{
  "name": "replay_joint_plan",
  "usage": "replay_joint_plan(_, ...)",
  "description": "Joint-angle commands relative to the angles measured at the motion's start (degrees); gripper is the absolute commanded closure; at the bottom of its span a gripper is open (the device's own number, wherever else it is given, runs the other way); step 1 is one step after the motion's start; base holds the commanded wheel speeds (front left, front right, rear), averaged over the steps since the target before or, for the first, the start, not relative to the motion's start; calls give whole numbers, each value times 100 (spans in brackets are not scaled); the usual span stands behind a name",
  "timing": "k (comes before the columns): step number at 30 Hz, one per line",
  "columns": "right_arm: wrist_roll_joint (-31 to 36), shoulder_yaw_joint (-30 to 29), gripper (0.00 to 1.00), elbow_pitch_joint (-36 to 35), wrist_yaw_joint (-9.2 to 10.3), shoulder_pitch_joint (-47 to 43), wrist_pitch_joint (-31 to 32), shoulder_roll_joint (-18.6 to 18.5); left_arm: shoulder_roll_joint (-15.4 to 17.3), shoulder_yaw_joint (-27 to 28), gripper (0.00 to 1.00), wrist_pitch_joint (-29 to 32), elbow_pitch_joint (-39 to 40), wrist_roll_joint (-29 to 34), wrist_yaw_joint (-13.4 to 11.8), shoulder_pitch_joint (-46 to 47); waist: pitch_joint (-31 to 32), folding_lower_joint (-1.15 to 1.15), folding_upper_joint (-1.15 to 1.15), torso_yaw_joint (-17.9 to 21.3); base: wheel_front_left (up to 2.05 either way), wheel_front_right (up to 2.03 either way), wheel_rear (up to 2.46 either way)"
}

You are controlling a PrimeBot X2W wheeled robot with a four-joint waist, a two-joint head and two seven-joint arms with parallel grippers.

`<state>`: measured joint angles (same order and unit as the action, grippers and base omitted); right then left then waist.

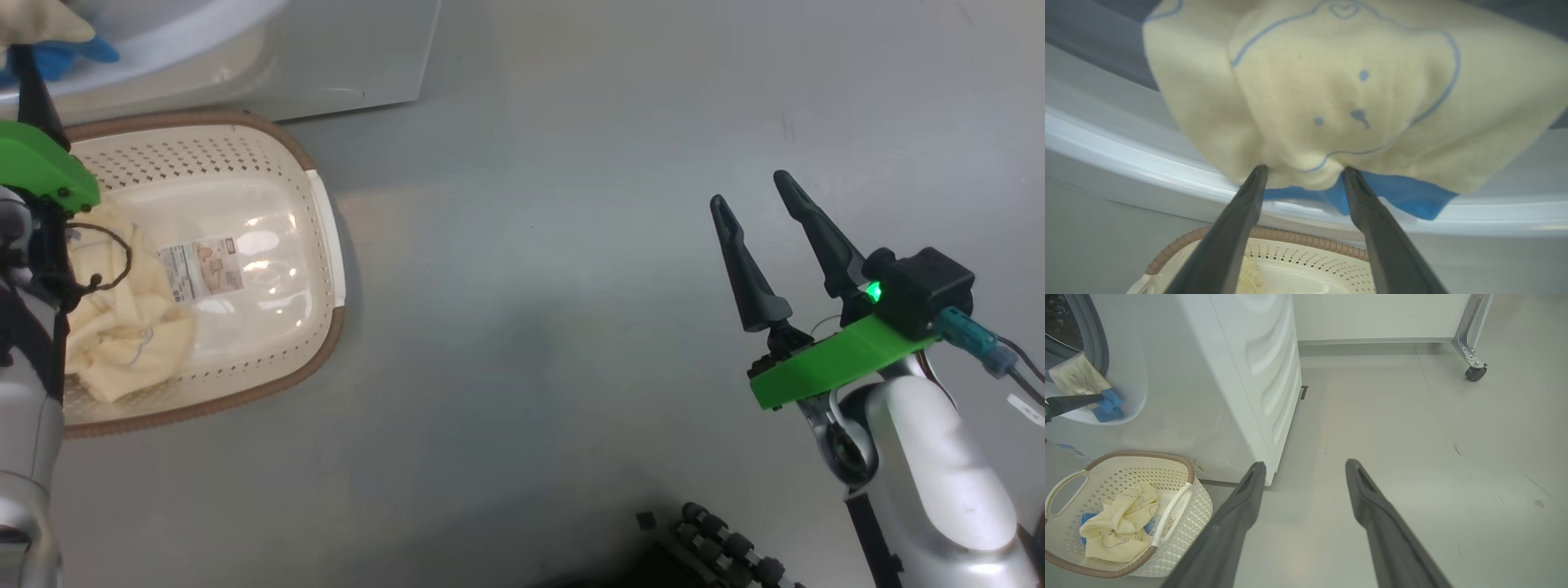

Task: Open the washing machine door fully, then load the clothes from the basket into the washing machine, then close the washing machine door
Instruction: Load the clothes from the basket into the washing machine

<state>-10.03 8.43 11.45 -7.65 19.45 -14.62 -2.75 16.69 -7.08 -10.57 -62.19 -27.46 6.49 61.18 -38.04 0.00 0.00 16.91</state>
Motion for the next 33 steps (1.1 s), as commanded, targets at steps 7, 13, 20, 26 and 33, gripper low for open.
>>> replay_joint_plan(7, -38, 93, 0, -152, 16, 7, -38, -12, 328, 171, 0, -131, -204, -142, 6, 468, -33, 0, 0, -3, 0, 0, 0)
replay_joint_plan(13, -16, 82, 0, -134, 16, 10, -38, -12, 338, 81, 100, -212, -320, -253, 78, 572, -12, 0, 0, -39, 0, 0, 0)
replay_joint_plan(20, 41, 45, 0, -116, 16, -21, -38, -12, 351, -94, 100, -323, -287, -322, 96, 487, 100, 0, 0, -128, 0, 0, 0)
replay_joint_plan(26, 51, 70, 0, -78, 16, -57, -38, -12, 460, -388, 100, -415, 122, -339, 98, 207, 295, 0, 0, -206, 0, 0, 0)
replay_joint_plan(33, 26, 117, 0, -35, 16, -116, -38, -12, 680, -331, 100, -440, 1148, -293, 99, -86, 431, 0, 0, -273, 0, 0, 0)
